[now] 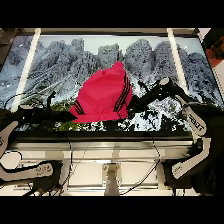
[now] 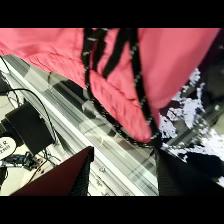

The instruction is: Fold the clothes and pants, and hang the long-sleeved shirts on hangers.

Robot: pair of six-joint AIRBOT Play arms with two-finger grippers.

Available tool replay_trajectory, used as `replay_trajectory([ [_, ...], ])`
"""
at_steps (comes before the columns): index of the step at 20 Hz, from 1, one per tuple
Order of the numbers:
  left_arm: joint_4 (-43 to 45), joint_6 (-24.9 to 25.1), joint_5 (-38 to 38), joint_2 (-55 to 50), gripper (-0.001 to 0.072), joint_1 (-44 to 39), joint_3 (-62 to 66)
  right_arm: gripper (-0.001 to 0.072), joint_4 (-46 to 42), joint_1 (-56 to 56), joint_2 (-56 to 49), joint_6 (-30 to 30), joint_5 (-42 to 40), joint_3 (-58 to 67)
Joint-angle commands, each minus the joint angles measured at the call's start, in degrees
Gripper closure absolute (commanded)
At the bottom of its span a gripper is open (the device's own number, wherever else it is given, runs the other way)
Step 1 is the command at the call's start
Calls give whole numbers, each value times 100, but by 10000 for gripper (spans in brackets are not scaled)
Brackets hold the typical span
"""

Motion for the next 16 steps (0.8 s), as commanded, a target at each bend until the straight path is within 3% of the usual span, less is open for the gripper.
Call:
replay_trajectory([
  [1, 0, 2, 2, 0, 660, -2, 4, 273, -11, 4, -212, 11, 50, 0],
  [10, 0, 2, 2, 0, 660, -2, 4, 275, 160, 459, -389, -144, -293, 0],
  [14, -103, 2, 4, -2, 660, -2, 4, 364, 461, 654, -387, -280, -389, 2],
  [15, -212, 2, 7, -2, 661, -2, 4, 417, 584, 656, -387, -289, -433, 2],
  [16, -330, 4, 4, -2, 693, -4, 4, 433, 721, 660, -387, -293, -509, 2],
])
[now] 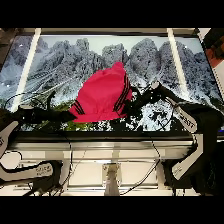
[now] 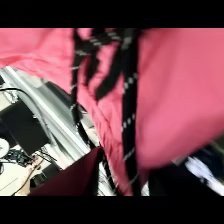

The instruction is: Fold the clothes and pants, and hang the long-sleeved shirts on hangers.

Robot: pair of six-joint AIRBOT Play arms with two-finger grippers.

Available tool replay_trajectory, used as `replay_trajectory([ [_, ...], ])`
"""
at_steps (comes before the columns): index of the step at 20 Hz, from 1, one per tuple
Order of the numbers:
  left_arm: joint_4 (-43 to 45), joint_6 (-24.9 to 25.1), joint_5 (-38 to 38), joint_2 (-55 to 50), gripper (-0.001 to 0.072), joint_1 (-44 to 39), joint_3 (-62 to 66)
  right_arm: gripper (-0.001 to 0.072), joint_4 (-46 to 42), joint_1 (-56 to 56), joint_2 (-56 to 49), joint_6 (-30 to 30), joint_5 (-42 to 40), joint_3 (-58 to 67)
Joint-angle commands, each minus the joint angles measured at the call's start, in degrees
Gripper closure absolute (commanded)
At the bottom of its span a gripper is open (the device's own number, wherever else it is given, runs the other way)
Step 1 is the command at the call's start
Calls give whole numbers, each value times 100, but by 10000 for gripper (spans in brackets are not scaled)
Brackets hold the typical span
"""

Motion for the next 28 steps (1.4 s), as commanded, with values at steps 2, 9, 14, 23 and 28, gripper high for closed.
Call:
replay_trajectory([
  [2, -389, 2, 2, -2, 694, -26, 4, 668, 778, 76, 2, -210, -212, 2],
  [9, -2238, -1073, 33, 592, 698, -743, 1117, 698, 3204, -199, 975, -376, -345, 715],
  [14, -2179, -1956, 2306, 299, 698, -1956, 4192, 701, 2315, -212, 911, 0, -3720, 2994],
  [23, -2006, -2723, 2299, -1425, 697, -2269, 7938, 699, 2131, -407, 579, 122, -5125, 4752],
  [28, 999, -3637, 13, -1458, 697, -2245, 7302, 699, 396, -1067, 573, 809, -2120, 4417],
])
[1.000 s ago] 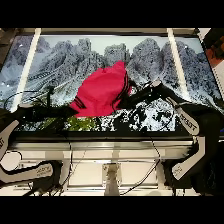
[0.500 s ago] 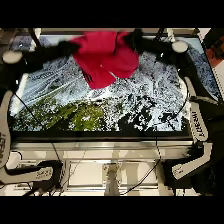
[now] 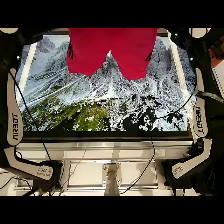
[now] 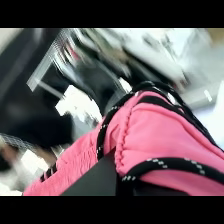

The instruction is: Fold the clothes and pants, and hang the long-sleeved shirts on hangers.

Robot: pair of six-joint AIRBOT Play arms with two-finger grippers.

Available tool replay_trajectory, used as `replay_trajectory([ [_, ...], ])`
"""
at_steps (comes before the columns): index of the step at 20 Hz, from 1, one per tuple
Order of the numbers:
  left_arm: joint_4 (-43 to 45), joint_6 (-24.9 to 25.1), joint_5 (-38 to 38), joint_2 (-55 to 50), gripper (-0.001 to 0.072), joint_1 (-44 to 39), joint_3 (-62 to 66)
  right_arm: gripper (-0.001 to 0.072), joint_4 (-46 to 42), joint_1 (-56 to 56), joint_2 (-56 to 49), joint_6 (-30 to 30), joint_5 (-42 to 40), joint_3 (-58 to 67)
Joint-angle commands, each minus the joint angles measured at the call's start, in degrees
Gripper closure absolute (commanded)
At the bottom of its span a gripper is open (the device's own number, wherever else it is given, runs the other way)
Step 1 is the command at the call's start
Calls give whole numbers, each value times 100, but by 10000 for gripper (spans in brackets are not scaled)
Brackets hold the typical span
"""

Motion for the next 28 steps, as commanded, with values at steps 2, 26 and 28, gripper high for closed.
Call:
replay_trajectory([
  [2, 2181, -542, -1976, -17, 698, -131, -758, 700, -1902, -400, -4, 463, 3333, -68],
  [26, 2809, -1143, -1530, 2507, 236, -1766, -6057, 101, -3482, -485, 1681, 1117, 4426, -4175],
  [28, 2973, -1141, -1491, 2809, 245, -1690, -5818, 257, -3574, -511, 1681, 1115, 4715, -3591],
])
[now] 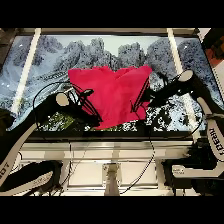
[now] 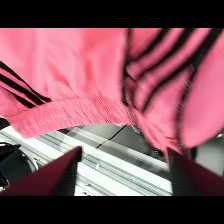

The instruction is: Fold the clothes and pants, and hang the long-sleeved shirts on hangers.

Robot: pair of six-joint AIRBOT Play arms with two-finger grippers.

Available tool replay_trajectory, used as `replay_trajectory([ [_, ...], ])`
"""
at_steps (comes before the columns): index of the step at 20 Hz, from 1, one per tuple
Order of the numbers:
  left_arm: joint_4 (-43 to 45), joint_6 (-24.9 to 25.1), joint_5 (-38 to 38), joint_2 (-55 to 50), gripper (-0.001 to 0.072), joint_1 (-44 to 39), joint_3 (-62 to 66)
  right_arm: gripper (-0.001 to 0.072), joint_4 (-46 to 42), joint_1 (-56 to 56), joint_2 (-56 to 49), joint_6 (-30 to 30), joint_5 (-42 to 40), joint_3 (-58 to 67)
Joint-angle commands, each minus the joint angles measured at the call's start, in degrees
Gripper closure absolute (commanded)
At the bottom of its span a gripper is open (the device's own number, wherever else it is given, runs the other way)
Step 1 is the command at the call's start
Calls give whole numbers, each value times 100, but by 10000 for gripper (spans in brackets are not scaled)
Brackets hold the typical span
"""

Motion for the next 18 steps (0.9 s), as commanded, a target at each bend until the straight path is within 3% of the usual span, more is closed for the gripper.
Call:
replay_trajectory([
  [1, 293, -155, -118, 417, 241, 136, 393, 280, -291, -26, 4, 22, 520, 866],
  [3, 682, -153, -111, 603, 241, 315, 704, 293, -282, 140, 2, 20, 498, 929],
  [4, 911, -153, -107, 660, 241, 431, 852, 511, -282, 264, -4, -4, 490, 927],
  [5, 1110, -155, -94, 682, 242, 551, 973, 683, -264, 442, -4, -52, 400, 887],
  [7, 1368, -153, 57, 680, 242, 815, 1102, 698, -181, 914, 4, -92, 31, 656],
  [10, 1762, -155, 219, 673, 242, 1226, 1104, 699, 1010, 1818, 199, -92, -1362, -555],
  [13, 1845, -111, 223, 673, 241, 1631, 1104, 700, 2918, 2990, 861, -74, -3797, -2494],
  [16, 1845, -42, 299, 673, 242, 1867, 1104, 698, 5582, 4544, 1646, 17, -6951, -4009],
  [17, 1845, 59, 341, 671, 241, 1886, 1104, 696, 6273, 5014, 1711, 254, -7626, -4212],
  [18, 1845, 136, 356, 669, 241, 1884, 1104, 598, 6795, 5447, 1679, 466, -8113, -4280],
])
